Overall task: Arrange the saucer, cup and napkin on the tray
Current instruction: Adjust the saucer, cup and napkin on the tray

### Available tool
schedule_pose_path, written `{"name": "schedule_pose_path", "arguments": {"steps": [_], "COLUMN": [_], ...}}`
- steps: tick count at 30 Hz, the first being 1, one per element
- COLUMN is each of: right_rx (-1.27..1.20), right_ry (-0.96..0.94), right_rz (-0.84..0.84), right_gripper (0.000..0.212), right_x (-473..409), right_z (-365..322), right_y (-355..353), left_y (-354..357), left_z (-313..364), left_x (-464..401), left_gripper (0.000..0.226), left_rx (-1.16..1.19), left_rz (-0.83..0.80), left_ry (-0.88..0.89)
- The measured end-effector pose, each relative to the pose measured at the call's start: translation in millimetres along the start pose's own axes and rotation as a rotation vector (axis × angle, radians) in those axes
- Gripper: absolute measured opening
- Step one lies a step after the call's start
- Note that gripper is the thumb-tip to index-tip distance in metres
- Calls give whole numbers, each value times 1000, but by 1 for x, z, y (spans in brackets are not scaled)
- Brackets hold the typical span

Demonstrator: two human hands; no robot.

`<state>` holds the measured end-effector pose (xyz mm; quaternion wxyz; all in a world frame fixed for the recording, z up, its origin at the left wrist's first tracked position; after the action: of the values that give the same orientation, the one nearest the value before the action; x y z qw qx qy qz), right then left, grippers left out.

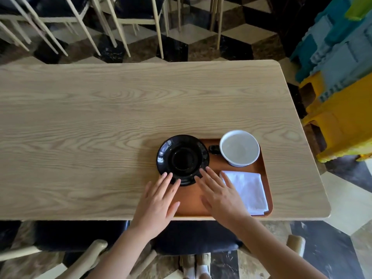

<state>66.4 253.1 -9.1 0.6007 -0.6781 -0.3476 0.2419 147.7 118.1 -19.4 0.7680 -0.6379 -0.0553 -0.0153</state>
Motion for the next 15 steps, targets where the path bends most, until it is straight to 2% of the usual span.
{"name": "schedule_pose_path", "arguments": {"steps": [15], "right_rx": [-50], "right_ry": [-25], "right_rz": [93], "right_gripper": [42], "right_x": [39], "right_z": [-11], "right_y": [1], "left_y": [6], "left_z": [17], "left_x": [35], "left_gripper": [54], "left_rx": [76], "left_rz": [4], "left_ry": [39]}}
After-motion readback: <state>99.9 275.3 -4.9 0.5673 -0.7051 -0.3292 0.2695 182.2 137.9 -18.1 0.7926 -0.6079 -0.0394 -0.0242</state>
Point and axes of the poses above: each hand's wrist, its own x-axis away from the middle knuckle, its own y-axis out of the palm, z = x × y, the point moved 7 cm from there along -x, towards the middle knuckle, and after that the axes turned 2 degrees about z, right-handed, at the moved point
